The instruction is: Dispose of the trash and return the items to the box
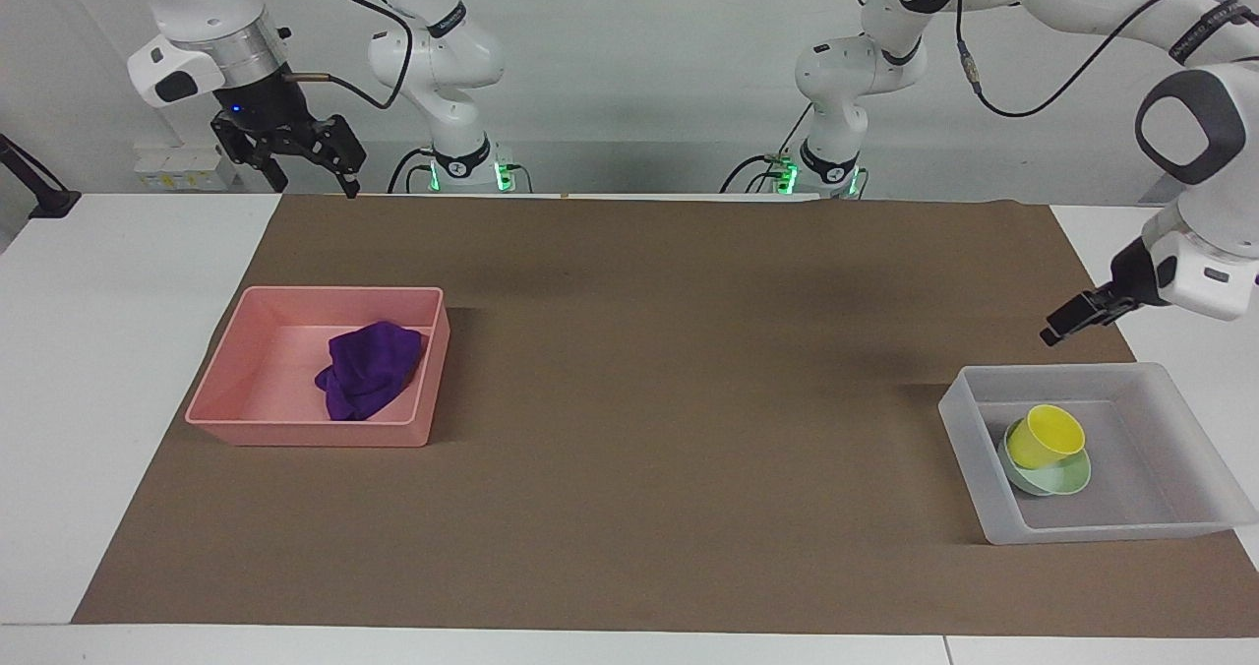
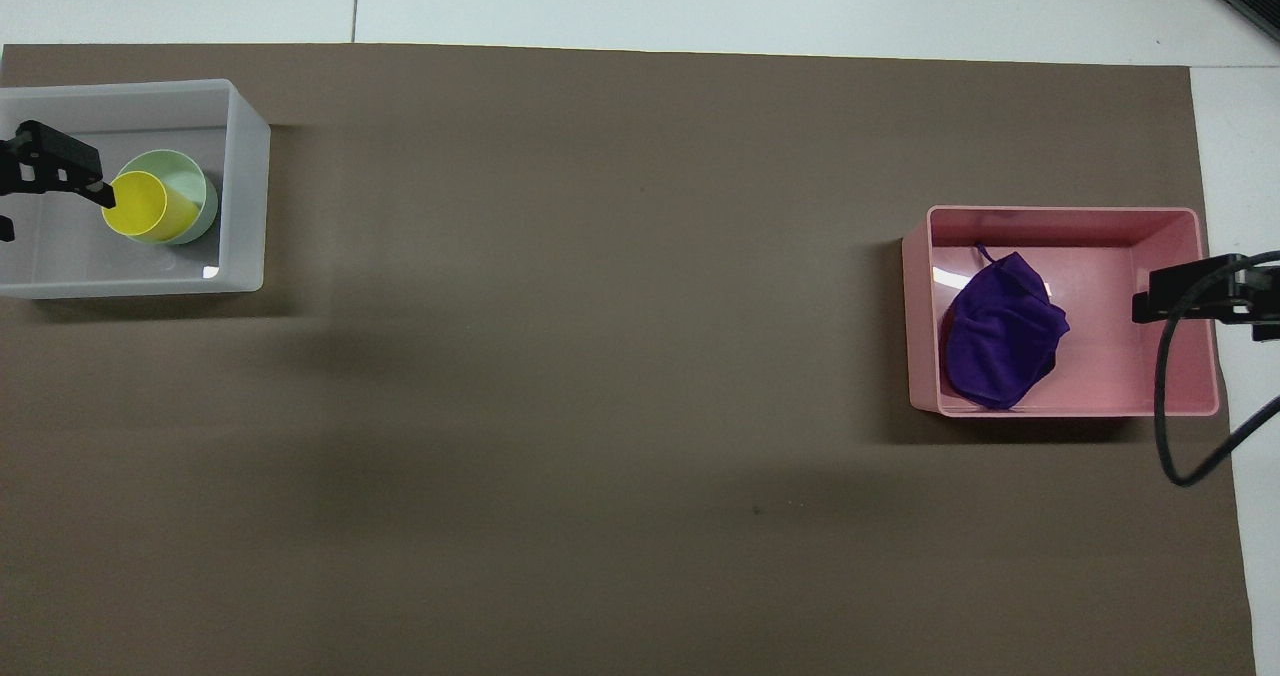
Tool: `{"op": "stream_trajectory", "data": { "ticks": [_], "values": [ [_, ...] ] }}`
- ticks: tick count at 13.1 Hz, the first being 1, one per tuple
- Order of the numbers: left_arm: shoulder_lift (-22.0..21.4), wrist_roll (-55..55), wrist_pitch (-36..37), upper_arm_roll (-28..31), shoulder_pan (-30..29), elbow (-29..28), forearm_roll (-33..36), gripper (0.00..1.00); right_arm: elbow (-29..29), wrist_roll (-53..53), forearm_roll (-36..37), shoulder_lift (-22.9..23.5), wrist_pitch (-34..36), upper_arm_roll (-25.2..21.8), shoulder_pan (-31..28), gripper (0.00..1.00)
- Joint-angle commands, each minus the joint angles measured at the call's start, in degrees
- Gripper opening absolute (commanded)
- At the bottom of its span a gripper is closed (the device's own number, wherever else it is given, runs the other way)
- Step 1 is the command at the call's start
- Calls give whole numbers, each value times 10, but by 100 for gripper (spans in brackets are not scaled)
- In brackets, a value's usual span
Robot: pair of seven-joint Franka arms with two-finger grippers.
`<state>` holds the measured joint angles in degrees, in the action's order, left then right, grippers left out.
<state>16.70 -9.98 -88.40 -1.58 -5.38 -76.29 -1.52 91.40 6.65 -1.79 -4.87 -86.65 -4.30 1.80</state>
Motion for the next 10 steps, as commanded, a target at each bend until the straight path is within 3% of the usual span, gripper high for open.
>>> {"op": "stream_trajectory", "data": {
  "ticks": [1, 10],
  "values": [
    [-21, -1, 32, 10, 25, -17, 14, 100, 18, -4, 0, -15, -13, -4, 7, 100],
    [-25, -14, 38, 9, 28, -17, 13, 100, 26, -3, 0, -20, -15, -4, 7, 100]
  ]
}}
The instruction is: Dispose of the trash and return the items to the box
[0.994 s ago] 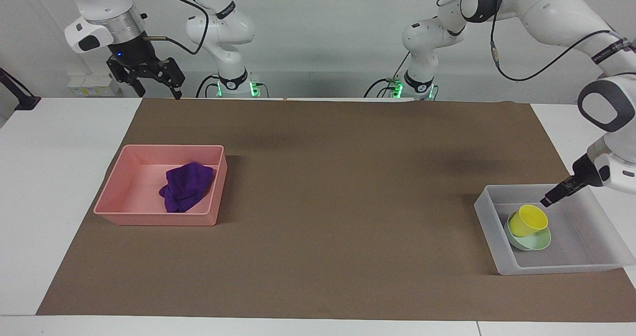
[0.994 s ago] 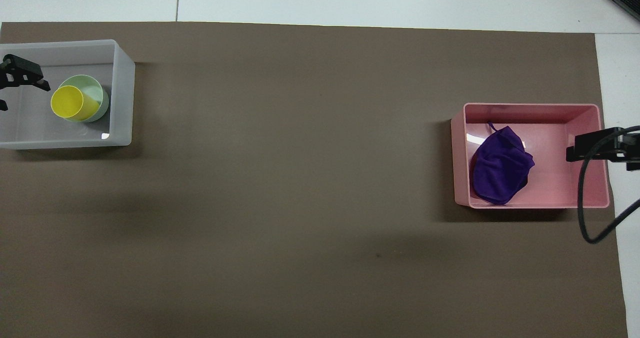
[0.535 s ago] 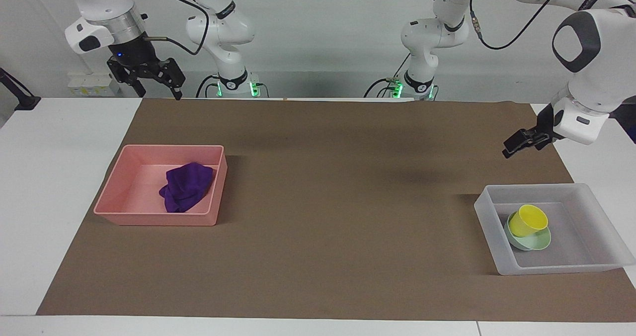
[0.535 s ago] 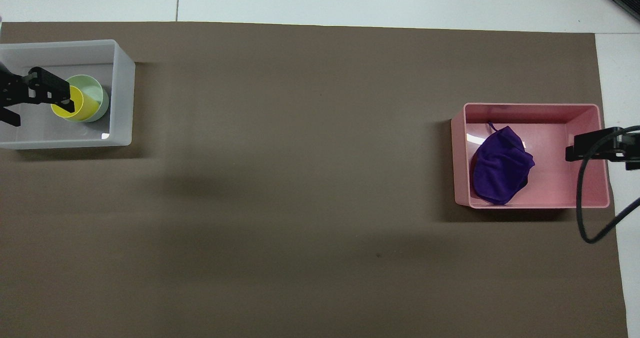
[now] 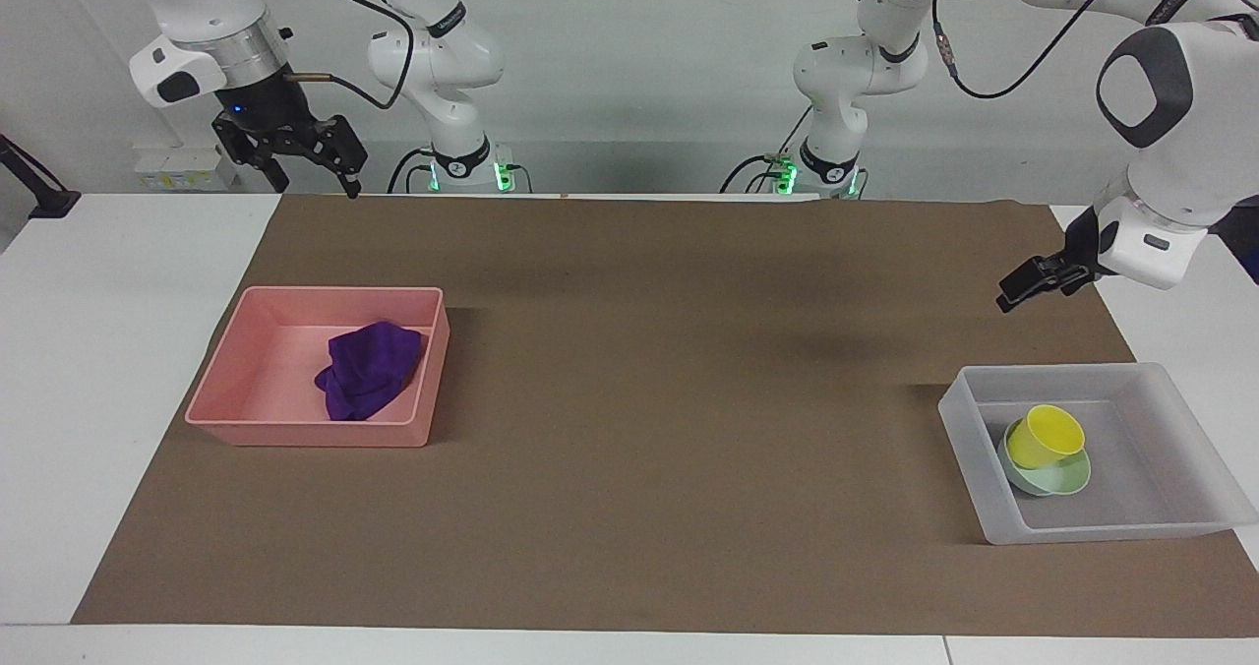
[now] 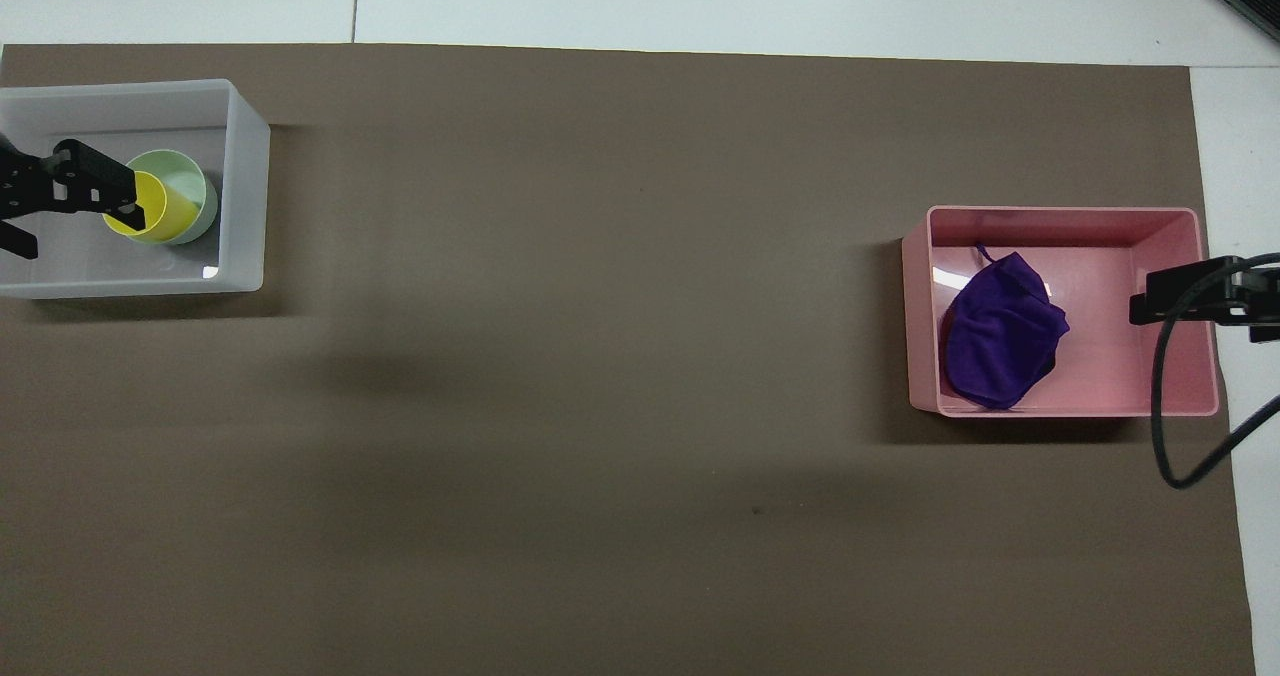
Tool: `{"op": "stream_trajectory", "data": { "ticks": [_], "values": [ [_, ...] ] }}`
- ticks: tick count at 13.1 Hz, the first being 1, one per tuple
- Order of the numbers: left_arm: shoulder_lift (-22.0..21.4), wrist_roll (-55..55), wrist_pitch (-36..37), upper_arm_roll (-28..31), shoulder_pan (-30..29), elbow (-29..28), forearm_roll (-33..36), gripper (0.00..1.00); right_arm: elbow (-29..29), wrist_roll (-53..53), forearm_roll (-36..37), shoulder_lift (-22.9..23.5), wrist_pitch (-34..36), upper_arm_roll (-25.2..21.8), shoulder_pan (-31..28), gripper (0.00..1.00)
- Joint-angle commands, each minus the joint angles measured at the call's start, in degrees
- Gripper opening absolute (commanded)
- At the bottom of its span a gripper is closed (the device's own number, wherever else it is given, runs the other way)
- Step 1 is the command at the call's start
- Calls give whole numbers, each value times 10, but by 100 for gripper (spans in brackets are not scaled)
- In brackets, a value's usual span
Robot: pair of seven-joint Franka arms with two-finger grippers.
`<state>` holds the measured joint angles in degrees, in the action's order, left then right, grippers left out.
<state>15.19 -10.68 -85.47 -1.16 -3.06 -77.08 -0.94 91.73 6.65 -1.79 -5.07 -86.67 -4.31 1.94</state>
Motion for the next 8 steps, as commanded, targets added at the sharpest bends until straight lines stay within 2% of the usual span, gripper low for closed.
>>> {"op": "stream_trajectory", "data": {
  "ticks": [1, 8],
  "values": [
    [-9, -7, 13, 4, 4, -9, 7, 100, 23, -3, 0, -18, -14, -4, 5, 100],
    [-9, 18, 16, 5, -12, -4, 3, 100, 26, -3, -1, -19, -14, -4, 5, 100]
  ]
}}
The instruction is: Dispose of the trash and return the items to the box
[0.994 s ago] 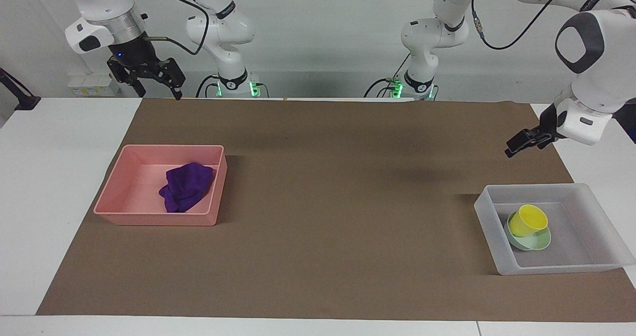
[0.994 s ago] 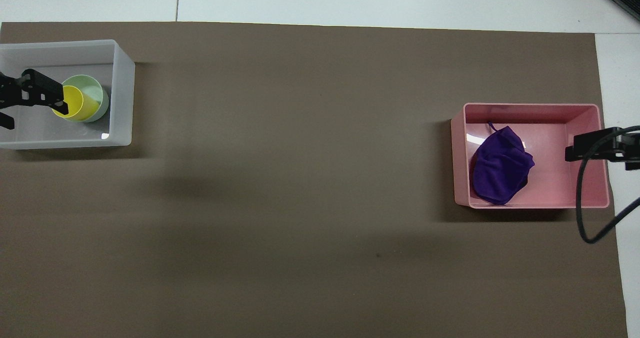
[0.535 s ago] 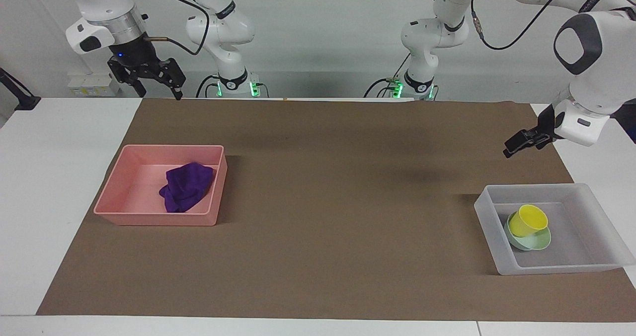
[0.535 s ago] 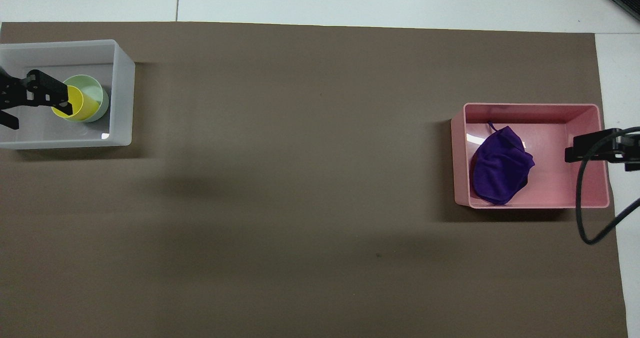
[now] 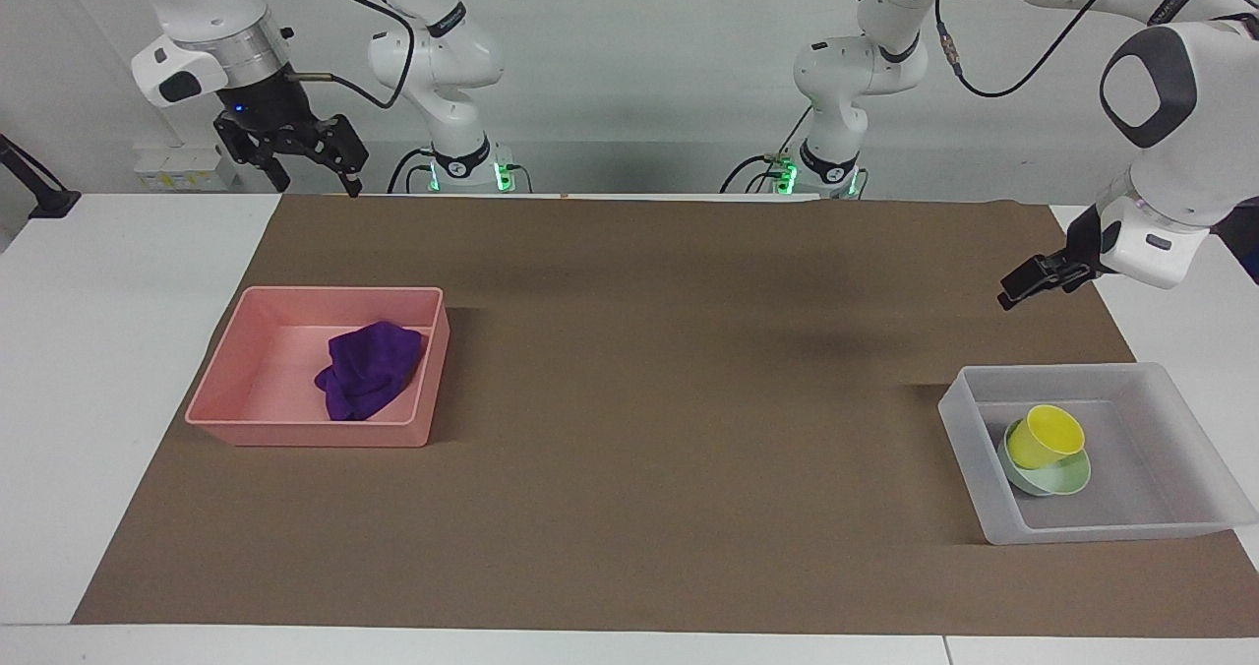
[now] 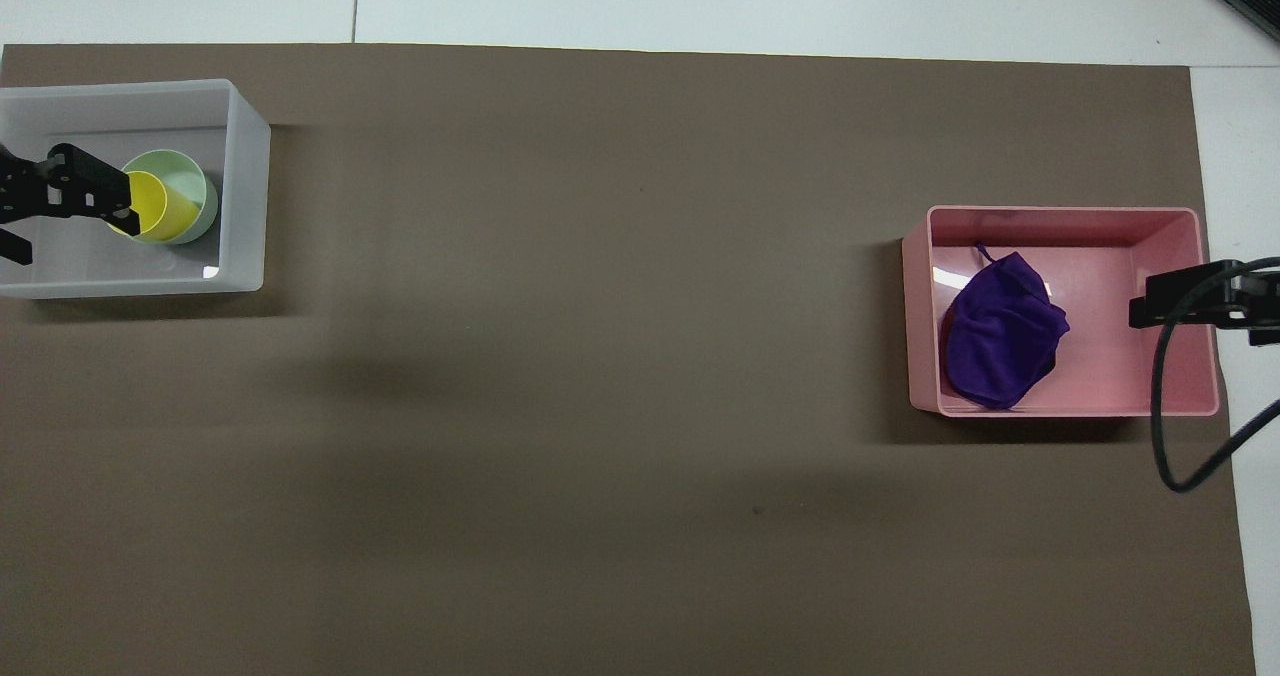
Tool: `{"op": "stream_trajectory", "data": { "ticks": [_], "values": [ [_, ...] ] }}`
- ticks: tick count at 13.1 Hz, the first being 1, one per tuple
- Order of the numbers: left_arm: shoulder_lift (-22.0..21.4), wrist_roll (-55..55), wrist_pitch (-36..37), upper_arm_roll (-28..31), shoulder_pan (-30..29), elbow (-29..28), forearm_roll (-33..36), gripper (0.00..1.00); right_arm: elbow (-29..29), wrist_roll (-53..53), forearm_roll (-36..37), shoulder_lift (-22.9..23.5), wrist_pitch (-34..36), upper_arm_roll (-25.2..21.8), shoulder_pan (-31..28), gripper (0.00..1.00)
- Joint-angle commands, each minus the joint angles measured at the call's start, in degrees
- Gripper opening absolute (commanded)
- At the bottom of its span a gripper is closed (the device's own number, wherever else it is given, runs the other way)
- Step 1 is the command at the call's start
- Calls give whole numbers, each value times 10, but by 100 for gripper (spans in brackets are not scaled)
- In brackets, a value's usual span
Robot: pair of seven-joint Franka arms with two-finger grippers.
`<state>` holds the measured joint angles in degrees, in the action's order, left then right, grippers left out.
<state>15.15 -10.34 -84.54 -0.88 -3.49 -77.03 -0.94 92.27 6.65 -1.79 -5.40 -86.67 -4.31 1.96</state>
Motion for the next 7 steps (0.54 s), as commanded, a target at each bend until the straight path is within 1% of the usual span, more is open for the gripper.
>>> {"op": "stream_trajectory", "data": {
  "ticks": [1, 6, 7],
  "values": [
    [-8, 15, 6, 0, -6, -4, 4, 100, 20, -3, -1, -15, -14, -4, 4, 100],
    [-10, 13, 8, -3, 17, -7, 9, 100, 38, -1, -5, -24, -19, -4, 4, 100],
    [-25, 15, 3, -7, 13, -21, 9, 100, 41, -1, -6, -25, -19, -4, 2, 100]
  ]
}}
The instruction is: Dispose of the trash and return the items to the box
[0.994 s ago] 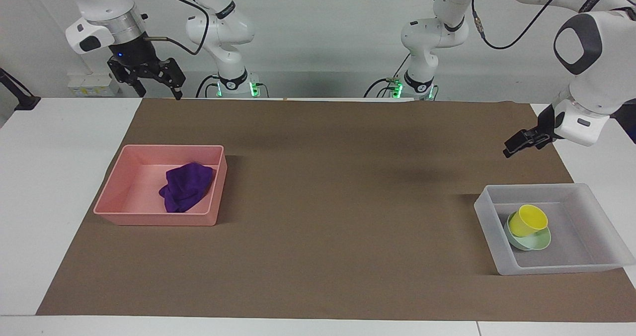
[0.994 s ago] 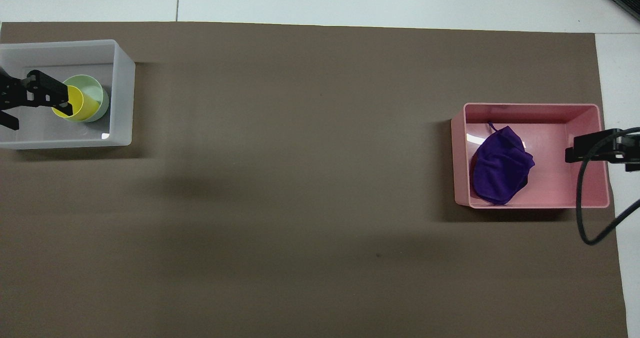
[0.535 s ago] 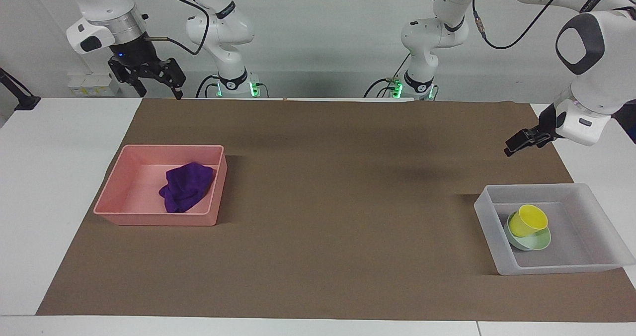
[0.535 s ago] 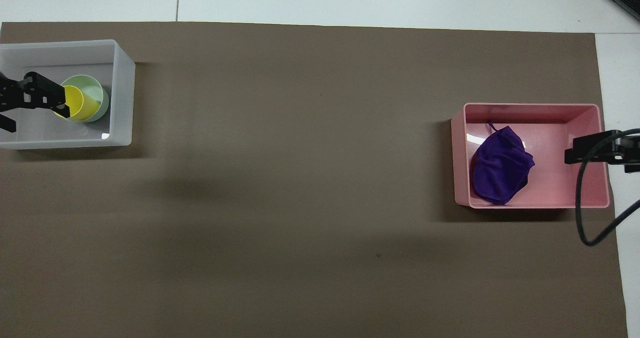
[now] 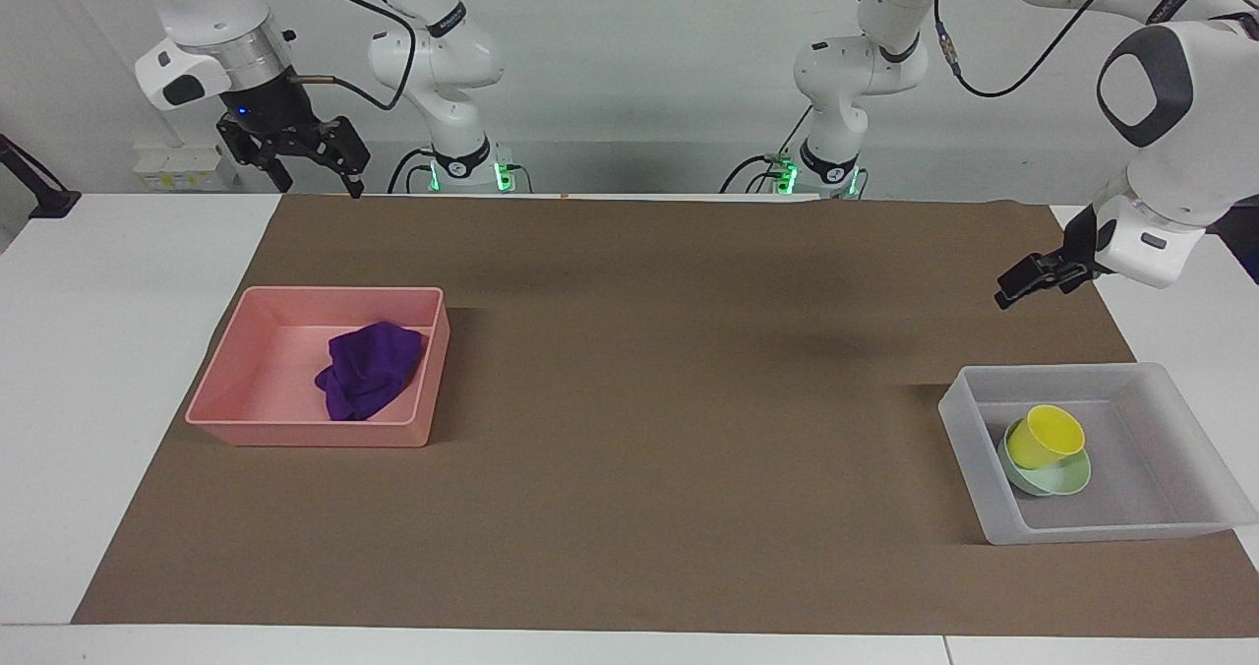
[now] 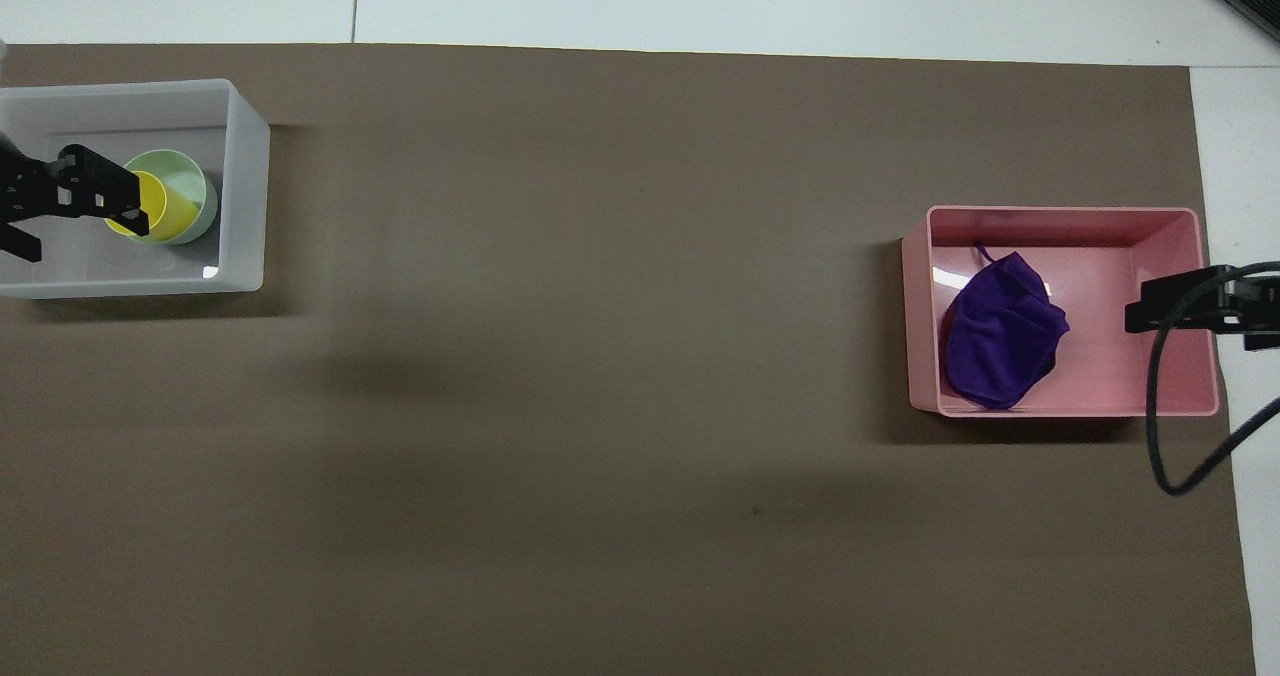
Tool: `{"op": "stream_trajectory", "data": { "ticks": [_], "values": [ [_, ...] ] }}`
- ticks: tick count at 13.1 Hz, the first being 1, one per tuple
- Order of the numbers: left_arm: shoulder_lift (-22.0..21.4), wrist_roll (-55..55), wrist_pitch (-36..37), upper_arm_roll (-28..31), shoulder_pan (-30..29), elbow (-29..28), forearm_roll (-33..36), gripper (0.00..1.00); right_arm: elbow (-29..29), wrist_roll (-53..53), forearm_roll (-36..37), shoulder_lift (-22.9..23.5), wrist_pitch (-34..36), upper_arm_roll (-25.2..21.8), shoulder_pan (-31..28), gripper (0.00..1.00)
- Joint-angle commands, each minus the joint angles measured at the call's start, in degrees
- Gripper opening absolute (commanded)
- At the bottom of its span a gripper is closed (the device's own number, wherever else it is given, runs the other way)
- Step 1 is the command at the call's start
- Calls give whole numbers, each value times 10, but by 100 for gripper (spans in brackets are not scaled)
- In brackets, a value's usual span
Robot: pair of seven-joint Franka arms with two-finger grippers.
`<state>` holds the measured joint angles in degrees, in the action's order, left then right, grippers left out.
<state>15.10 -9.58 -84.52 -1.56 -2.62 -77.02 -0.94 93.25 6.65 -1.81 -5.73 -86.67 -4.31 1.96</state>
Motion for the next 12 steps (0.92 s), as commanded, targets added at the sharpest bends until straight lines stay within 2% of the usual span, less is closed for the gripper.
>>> {"op": "stream_trajectory", "data": {
  "ticks": [1, 4, 6, 8, 12],
  "values": [
    [-56, 10, -3, 1, 8, -51, 9, 100, 34, -1, -6, -24, -19, -4, 2, 100],
    [-145, 11, -56, 2, 23, -175, 9, 100, 37, -4, -7, -24, -32, -4, 1, 100],
    [-156, 11, -54, 4, 31, -188, 9, 100, 29, -4, -2, -18, -30, -4, 2, 100],
    [-162, 12, -50, 5, 32, -188, 9, 100, -2, -7, 1, 3, -13, -7, -3, 100],
    [-161, 12, -49, 5, 33, -187, 8, 100, 25, -8, 19, -11, -22, -6, 8, 100]
  ]
}}
